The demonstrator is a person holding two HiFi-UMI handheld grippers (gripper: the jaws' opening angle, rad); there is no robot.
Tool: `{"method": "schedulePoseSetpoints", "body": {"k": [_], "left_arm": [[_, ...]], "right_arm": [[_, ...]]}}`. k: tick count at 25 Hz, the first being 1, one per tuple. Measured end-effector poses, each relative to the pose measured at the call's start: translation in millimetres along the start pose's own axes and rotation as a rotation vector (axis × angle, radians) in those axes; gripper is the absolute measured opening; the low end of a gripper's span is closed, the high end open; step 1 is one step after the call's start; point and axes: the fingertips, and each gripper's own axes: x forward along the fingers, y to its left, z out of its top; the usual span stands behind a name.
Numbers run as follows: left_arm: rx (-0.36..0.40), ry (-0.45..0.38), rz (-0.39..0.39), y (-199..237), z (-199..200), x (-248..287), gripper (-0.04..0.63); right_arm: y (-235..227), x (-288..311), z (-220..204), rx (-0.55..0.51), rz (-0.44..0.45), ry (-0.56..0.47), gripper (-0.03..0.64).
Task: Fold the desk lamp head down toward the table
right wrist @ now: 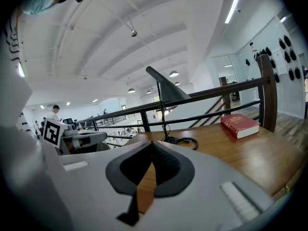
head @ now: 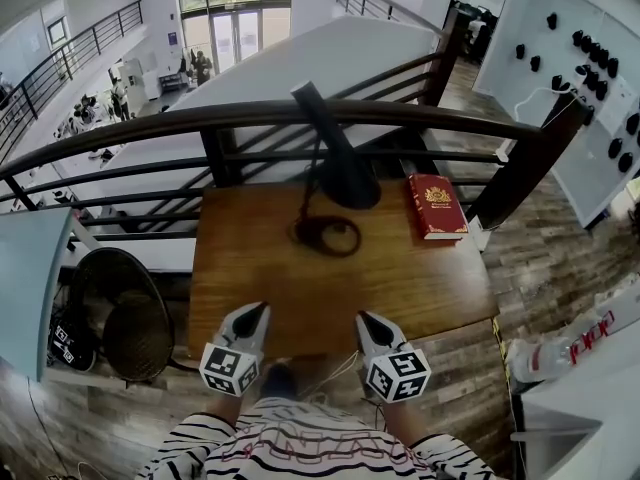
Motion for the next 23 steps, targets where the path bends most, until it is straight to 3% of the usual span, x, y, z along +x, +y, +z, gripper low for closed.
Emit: {"method": "schedulePoseSetpoints", "body": {"k": [23], "left_arm": [[0.018,0.022,-0.066,-20.0,-5.4,-0.2,0.002]], "right_arm": [[-2.4,-6.9,-14.3,-0.006,-0.009,0.029,0.000]]}}
